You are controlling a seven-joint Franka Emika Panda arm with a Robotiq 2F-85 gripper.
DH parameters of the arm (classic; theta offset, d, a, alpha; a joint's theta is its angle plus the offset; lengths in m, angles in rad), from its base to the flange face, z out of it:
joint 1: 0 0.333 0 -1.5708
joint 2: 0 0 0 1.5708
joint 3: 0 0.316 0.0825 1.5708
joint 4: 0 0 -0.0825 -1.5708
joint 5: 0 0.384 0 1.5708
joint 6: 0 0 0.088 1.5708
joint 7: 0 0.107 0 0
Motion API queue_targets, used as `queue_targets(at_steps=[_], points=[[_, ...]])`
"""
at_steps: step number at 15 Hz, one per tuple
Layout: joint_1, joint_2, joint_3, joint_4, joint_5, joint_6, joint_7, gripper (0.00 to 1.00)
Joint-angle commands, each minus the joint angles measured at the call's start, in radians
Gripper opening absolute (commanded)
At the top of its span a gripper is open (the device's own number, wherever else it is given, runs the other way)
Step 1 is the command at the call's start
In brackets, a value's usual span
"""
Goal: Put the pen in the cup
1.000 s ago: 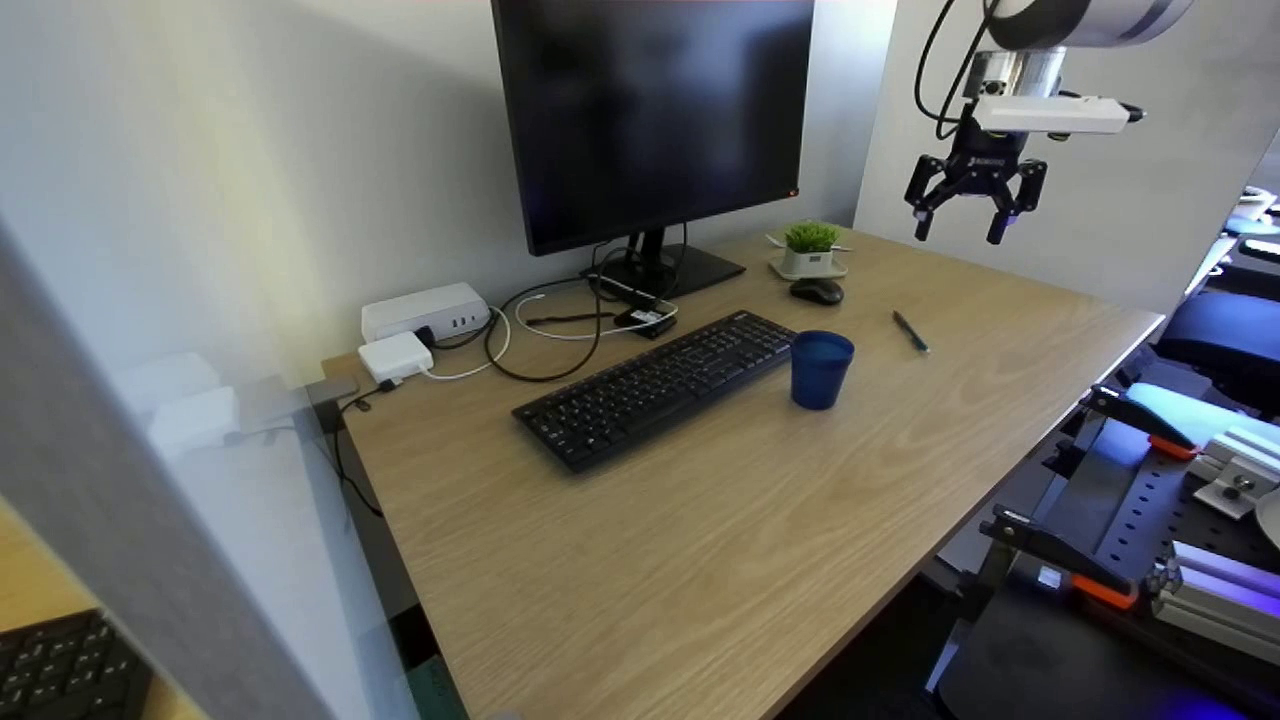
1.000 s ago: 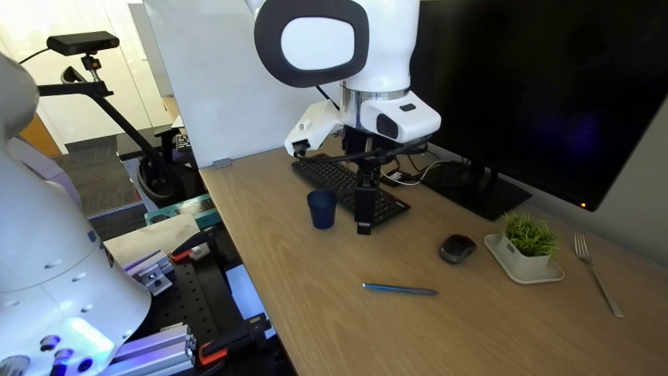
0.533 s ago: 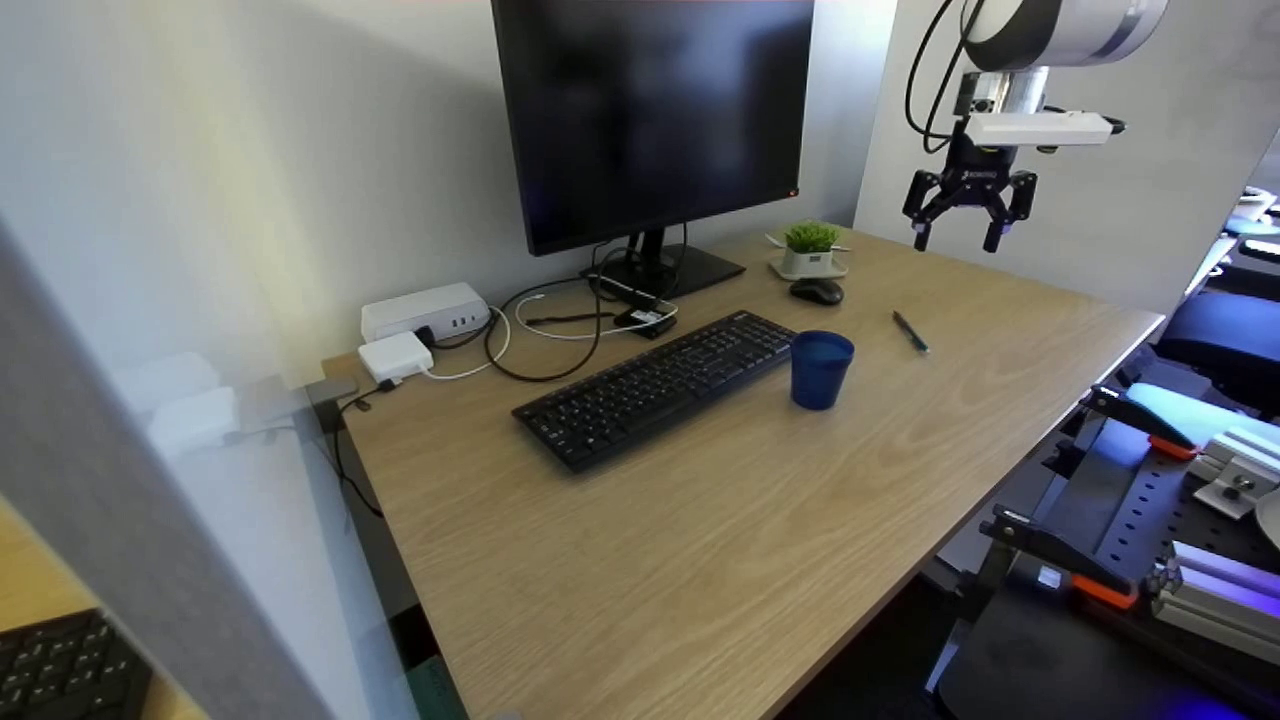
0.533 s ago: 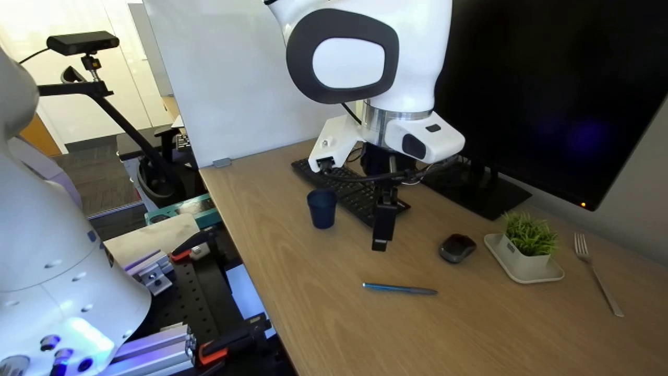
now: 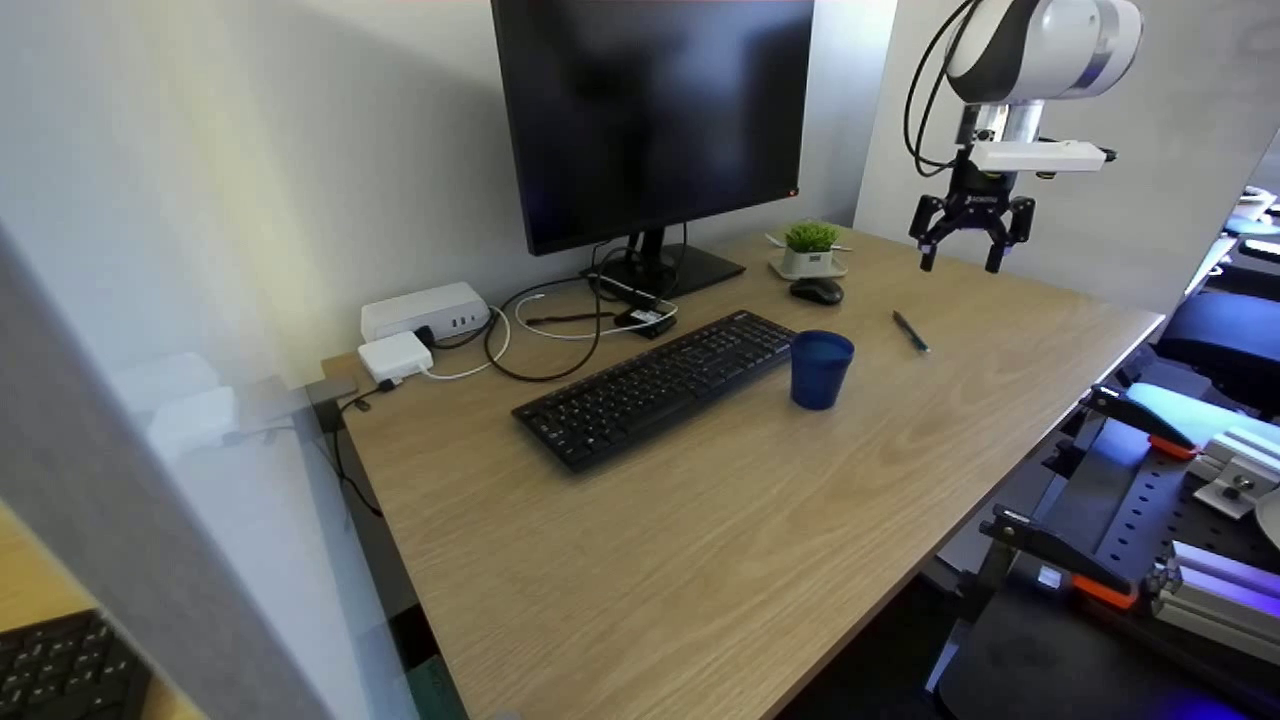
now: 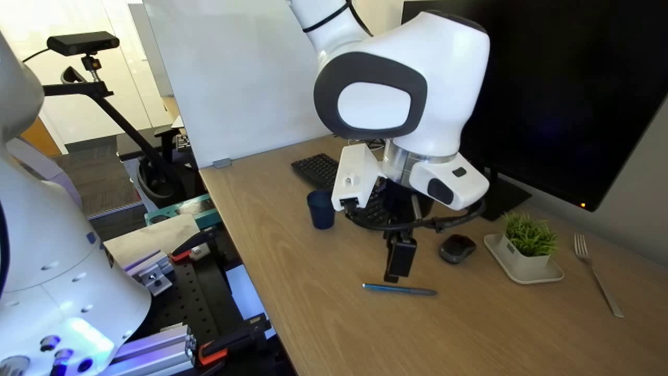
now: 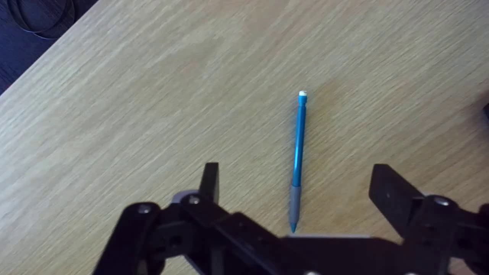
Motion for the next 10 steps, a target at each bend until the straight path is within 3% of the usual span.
queue_targets(at_steps=[1, 10], points=[[-0.039, 0.074, 0.014, 0.071, 0.038, -0.055, -0.075, 1.0], [-0.051, 0.241, 0.046, 0.225, 0.028, -0.129, -0.094, 1.0]])
